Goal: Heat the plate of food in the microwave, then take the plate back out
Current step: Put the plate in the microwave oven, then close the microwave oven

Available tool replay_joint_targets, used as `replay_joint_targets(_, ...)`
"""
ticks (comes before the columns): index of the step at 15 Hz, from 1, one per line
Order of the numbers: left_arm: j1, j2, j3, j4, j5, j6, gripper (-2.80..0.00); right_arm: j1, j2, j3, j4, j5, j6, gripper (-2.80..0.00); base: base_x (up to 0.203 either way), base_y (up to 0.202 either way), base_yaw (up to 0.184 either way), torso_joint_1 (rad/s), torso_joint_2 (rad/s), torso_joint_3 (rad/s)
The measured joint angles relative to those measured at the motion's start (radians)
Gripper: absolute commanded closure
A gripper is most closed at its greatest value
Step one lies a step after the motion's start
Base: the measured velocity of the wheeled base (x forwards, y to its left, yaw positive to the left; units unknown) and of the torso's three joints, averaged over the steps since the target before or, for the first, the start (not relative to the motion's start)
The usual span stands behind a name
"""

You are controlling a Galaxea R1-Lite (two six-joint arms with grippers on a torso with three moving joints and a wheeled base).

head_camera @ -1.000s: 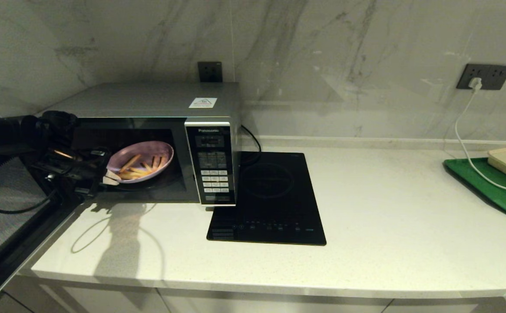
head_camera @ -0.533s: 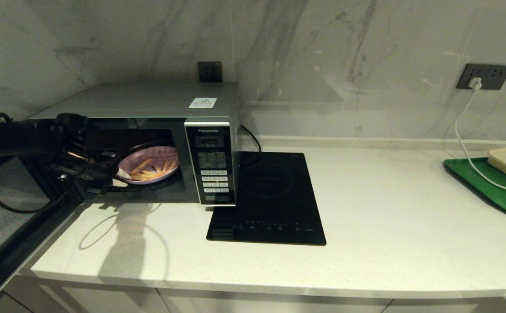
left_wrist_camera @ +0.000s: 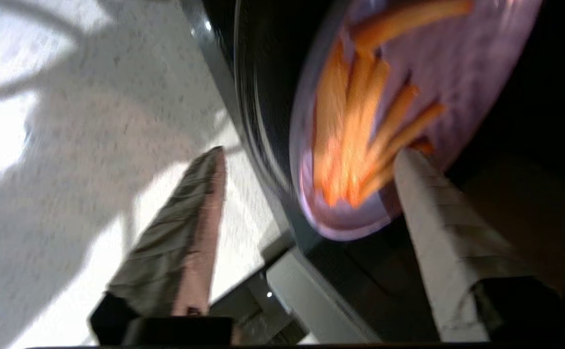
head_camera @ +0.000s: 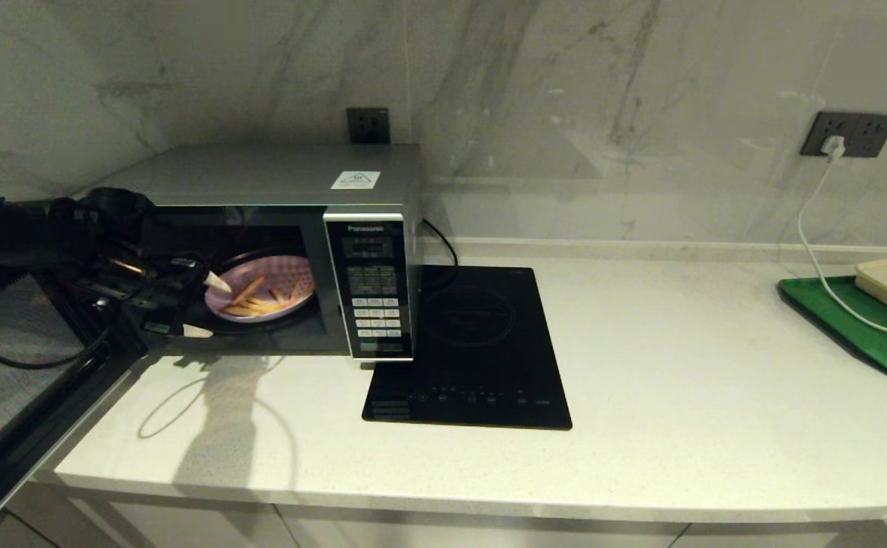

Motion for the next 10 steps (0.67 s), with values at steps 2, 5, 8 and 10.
replay_joint_targets(2,0.000,-0.060,0.043,0.015,-0.006,0.013,-2.80,0.000,0.000,0.000,0.000,0.000,0.001,0.00,0.000,0.000,0.000,0.000,0.00,0.000)
replay_joint_targets(5,0.001,-0.191,0.203,0.019,-0.056,0.081,0.00,0.000,0.000,0.000,0.000,0.000,0.000,0.00,0.000,0.000,0.000,0.000,0.00,0.000)
replay_joint_targets(8,0.003,-0.354,0.427,0.019,-0.107,0.167,0.00,0.000,0.000,0.000,0.000,0.000,0.000,0.00,0.000,0.000,0.000,0.000,0.00,0.000)
replay_joint_targets(10,0.005,-0.468,0.535,0.020,-0.113,0.190,0.00,0.000,0.000,0.000,0.000,0.000,0.000,0.00,0.000,0.000,0.000,0.000,0.00,0.000)
